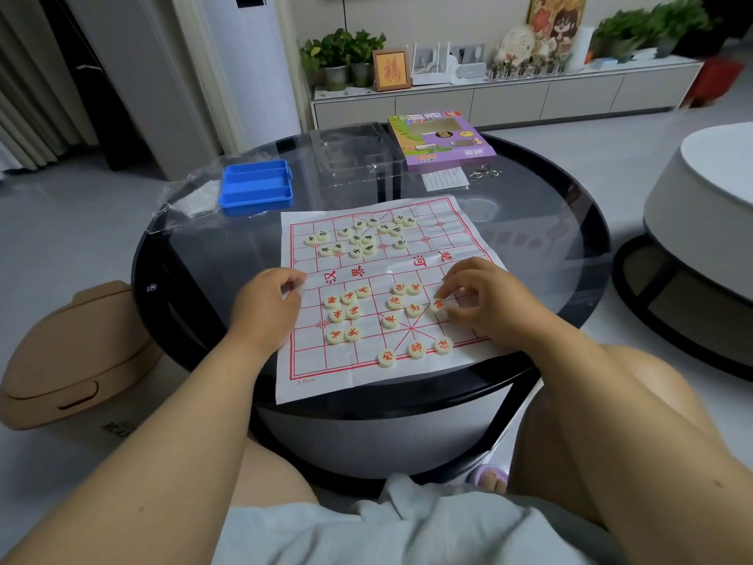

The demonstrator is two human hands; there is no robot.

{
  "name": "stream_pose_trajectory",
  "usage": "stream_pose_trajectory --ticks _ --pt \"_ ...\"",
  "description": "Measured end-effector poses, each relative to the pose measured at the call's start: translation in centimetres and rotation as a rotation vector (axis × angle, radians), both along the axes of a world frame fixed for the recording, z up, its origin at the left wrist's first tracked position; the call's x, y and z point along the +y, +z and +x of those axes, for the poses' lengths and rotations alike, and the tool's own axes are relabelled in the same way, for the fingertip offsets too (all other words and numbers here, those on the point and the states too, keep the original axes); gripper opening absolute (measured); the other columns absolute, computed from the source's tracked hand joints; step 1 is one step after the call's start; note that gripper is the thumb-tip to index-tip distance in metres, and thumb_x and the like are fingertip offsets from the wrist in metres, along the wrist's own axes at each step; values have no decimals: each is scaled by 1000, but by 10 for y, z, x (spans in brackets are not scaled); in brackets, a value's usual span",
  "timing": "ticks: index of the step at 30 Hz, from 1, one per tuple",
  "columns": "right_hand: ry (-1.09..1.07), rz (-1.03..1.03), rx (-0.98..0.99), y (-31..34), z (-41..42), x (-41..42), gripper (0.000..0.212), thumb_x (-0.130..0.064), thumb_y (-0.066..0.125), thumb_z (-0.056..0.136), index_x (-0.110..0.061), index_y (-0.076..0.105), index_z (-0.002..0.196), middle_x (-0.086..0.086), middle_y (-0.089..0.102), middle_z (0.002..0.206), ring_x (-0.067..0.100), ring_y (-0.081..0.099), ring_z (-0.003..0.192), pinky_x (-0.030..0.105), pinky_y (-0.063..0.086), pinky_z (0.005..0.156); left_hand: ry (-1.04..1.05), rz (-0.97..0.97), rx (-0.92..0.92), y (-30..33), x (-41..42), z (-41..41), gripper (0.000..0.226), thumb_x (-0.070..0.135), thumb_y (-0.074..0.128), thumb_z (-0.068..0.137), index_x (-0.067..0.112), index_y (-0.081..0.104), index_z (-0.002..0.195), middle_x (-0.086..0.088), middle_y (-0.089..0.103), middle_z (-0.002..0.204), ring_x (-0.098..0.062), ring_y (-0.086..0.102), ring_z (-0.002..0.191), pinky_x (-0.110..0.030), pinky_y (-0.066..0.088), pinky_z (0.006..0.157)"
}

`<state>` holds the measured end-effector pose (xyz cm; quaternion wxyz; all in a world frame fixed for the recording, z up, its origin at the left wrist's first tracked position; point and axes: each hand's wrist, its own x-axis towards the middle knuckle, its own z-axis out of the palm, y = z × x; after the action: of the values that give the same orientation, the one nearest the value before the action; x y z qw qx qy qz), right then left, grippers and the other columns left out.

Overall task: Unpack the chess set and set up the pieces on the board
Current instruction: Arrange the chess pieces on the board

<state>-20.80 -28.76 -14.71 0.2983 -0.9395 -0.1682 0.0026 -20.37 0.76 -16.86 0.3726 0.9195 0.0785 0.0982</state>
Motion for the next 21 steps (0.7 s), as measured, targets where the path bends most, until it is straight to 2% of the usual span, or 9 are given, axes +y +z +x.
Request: stream_pose_trajectory --ticks 5,7,11,14,18,21 --pt "20 65 82 8 -10 -27 13 -27 73 79 -33 68 89 -11 58 106 9 56 91 27 52 84 2 22 -12 0 -1 0 21 19 55 96 18 60 116 8 54 111 -14 62 87 -16 45 53" --pt "58 70 122 9 -14 -36 15 -25 75 78 -35 69 87 -12 58 103 10 57 92 28 52 86 3 20 -17 1 -3 -1 19 18 55 96 18 60 115 7 54 110 -15 62 87 -16 45 52" --pt "107 23 162 9 -20 -43 17 -23 74 80 -35 70 91 -17 54 109 6 53 104 20 47 90 5 5 -38 3 -4 -4 13 17 54 97 22 58 108 8 55 107 -13 62 81 -18 46 52" --pt "114 -29 157 8 -21 -44 17 -27 74 80 -36 71 94 -19 52 111 5 50 108 17 43 89 12 12 -52 4 -6 -5 16 16 52 97 19 60 111 8 55 108 -11 61 80 -15 44 51" --pt "107 -48 175 9 -22 -44 22 -29 75 78 -40 69 97 -20 51 113 6 48 110 21 44 92 26 14 -59 7 -6 -8 22 16 49 99 16 60 117 5 56 112 -15 62 86 -16 45 53" --pt "52 26 192 12 -23 -41 29 -29 77 76 -38 66 102 -19 51 114 7 51 108 21 46 90 25 35 -72 9 -4 -15 22 20 47 100 17 62 115 5 60 110 -13 62 88 -16 44 56"
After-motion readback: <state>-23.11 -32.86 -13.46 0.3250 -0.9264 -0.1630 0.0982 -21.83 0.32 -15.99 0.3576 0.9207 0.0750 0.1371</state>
